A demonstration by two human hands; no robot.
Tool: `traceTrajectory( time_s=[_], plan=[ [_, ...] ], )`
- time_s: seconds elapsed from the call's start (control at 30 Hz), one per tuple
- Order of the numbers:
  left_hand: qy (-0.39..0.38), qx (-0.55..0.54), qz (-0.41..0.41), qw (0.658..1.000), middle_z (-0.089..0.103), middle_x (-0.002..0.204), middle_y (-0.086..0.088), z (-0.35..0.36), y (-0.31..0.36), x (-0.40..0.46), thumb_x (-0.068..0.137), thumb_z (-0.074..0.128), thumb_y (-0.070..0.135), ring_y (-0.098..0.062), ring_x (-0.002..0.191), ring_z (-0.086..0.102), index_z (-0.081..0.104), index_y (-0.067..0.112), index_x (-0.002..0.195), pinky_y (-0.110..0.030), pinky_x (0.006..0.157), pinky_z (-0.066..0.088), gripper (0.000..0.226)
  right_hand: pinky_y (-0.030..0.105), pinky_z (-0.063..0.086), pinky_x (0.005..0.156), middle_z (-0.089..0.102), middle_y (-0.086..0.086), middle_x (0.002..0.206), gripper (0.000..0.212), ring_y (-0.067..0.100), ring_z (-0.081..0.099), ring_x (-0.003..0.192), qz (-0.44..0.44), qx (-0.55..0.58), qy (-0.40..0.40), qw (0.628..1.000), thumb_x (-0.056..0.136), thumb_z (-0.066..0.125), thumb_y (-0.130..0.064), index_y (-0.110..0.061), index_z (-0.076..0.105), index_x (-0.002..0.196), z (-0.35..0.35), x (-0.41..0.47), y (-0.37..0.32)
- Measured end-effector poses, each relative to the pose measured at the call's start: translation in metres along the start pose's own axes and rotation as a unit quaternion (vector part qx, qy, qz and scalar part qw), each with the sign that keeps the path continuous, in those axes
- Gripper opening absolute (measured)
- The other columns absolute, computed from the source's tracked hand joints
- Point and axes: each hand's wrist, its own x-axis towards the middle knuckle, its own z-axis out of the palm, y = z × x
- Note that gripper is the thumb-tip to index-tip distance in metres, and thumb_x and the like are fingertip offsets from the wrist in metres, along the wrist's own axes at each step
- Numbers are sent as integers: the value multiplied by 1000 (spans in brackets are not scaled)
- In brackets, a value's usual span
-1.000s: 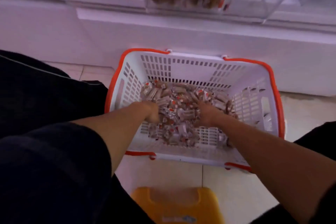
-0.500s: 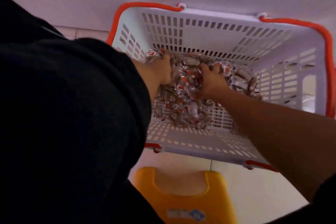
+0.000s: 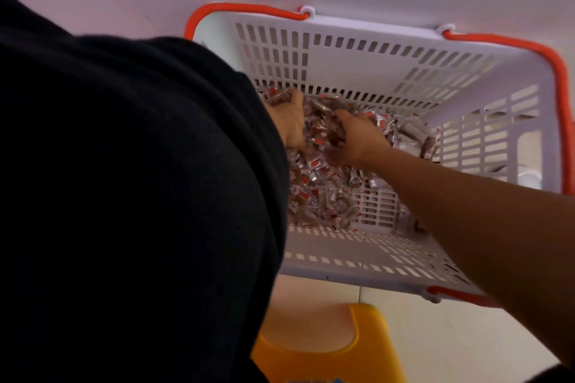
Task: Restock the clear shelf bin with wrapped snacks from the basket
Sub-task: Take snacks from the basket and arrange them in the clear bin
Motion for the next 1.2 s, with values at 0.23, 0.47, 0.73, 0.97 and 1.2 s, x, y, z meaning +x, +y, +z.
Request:
traceTrajectory(
  time_s=[0.23,0.47,0.73,0.97,1.2],
  plan=[
    [-2,-14,46,999,56,100,-5,-9,-7,-7,92,66,7,-18,80,52,45,11,138,-23,63,42,51,32,53,75,63,3,104,48,25,65,93,-28,111,-16,993,83,75,-23,-18,56,127,-16,-11,0],
    [-91,-225,-25,970,49,128,-12,-35,-5,-49,104,49,23,-27,95,61,37,16,142,-36,54,59,41,32,59,65,62,10,80,9,23,61,72,-32,155,-59,986,96,57,-10,-3,63,94,-63,-39,4],
    [-188,-418,53,887,60,94,-9,-115,43,-124,101,53,10,-20,81,68,56,3,99,-34,65,63,7,46,61,75,67,11,89,2,27,70,82,-94,242,-154,953,94,63,-8,-9,63,97,-164,-91,-19],
    [-198,-325,164,910,71,107,-20,-232,90,-221,98,55,23,-30,95,73,61,-6,108,-37,80,62,32,23,46,60,63,-4,72,35,5,54,62,-268,20,52,962,66,90,-20,-21,70,95,-294,-184,-73],
    [-172,-302,287,892,75,87,-12,-245,120,-277,80,42,71,-23,74,74,67,19,101,-26,52,58,61,19,57,73,77,3,84,37,6,68,73,-360,244,203,877,56,88,-12,-15,77,91,-337,-235,-74]
  ],
)
